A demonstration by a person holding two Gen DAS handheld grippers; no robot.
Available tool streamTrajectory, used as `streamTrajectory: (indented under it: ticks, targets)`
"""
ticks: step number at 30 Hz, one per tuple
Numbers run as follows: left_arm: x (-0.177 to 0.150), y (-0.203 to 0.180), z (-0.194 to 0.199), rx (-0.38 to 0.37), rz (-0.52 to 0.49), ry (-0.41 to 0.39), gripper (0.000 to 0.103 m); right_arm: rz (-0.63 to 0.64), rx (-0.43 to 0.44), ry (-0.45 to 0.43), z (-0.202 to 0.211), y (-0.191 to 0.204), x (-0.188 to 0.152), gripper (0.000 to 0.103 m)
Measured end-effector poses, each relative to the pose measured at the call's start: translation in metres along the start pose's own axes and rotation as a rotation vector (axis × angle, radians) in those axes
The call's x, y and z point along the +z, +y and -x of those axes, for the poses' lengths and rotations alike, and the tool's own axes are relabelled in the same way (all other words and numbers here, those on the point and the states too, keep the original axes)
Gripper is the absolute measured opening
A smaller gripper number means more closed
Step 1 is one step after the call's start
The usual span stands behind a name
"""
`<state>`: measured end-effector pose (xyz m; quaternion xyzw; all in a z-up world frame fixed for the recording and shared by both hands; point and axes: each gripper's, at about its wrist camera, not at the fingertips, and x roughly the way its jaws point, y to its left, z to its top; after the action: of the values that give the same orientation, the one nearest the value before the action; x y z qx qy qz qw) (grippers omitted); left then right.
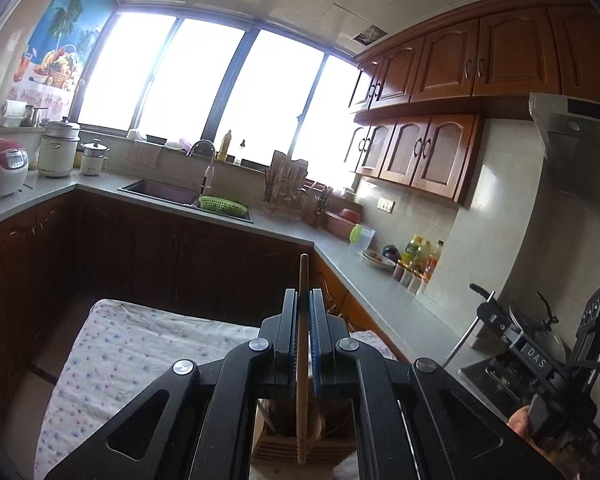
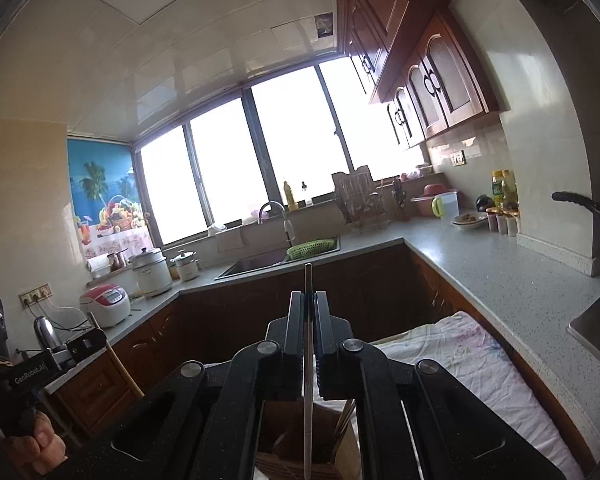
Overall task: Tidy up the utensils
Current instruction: 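Lift both chopsticks upright and lower them into the holder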
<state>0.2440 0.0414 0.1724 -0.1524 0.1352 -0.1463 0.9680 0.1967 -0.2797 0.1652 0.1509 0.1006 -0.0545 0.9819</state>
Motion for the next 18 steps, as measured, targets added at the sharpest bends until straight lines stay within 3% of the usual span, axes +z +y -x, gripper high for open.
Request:
streamTrajectory:
  ticks: [10,18]
  targets:
    - [-0.034,0.003,-0.07,0.053,-0.01,-0.008,0.003,0.031,-0.039,0.004,-0.043,-0.003,-0.024,0.004]
    - [-0.078,0.013,-0.104,0.048,-0.005,0.049,0.003,0.0,-0.026,0.044,-0.047,-0.019,-0.061,0.004]
